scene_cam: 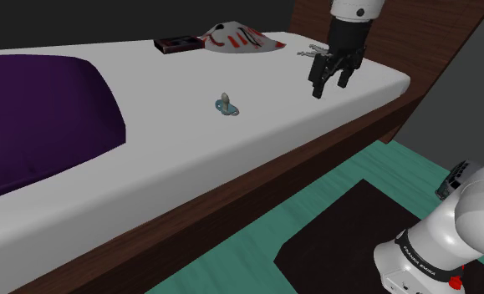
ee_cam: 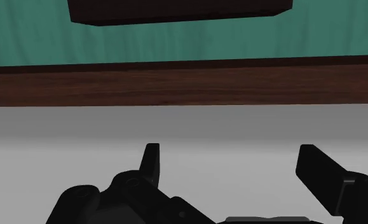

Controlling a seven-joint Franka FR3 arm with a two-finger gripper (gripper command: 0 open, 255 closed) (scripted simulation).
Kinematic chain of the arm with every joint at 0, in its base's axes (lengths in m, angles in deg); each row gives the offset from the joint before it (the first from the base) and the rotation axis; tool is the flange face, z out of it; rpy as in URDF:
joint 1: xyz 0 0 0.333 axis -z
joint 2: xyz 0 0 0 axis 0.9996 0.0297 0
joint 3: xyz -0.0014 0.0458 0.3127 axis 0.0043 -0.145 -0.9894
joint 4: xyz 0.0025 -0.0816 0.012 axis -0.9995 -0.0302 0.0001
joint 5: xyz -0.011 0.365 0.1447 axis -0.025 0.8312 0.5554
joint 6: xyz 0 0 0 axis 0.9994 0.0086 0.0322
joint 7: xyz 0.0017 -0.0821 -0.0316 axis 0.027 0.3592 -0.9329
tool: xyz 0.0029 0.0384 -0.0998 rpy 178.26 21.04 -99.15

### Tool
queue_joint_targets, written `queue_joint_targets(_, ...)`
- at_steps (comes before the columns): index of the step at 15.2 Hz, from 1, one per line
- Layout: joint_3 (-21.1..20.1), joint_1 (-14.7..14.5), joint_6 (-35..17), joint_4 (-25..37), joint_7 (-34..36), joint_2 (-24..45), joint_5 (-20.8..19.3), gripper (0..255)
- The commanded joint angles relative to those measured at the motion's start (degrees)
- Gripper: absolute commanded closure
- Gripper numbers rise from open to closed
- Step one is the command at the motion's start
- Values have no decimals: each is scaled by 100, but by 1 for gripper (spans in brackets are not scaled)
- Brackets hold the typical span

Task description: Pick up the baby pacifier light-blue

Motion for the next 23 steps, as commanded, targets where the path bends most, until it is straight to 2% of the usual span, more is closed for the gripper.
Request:
queue_joint_targets(1,-164,-20,-30,347,170,406,-15,0)
queue_joint_targets(7,-686,-138,4,1491,790,1640,-200,0)
queue_joint_targets(12,-1058,-333,211,2673,1330,2786,-556,0)
queue_joint_targets(16,-1267,-635,534,3833,1734,3806,-959,0)
queue_joint_targets(19,-1347,-984,895,4901,1977,4653,-1309,0)
queue_joint_targets(23,-1328,-961,646,4615,2000,4614,-1289,0)
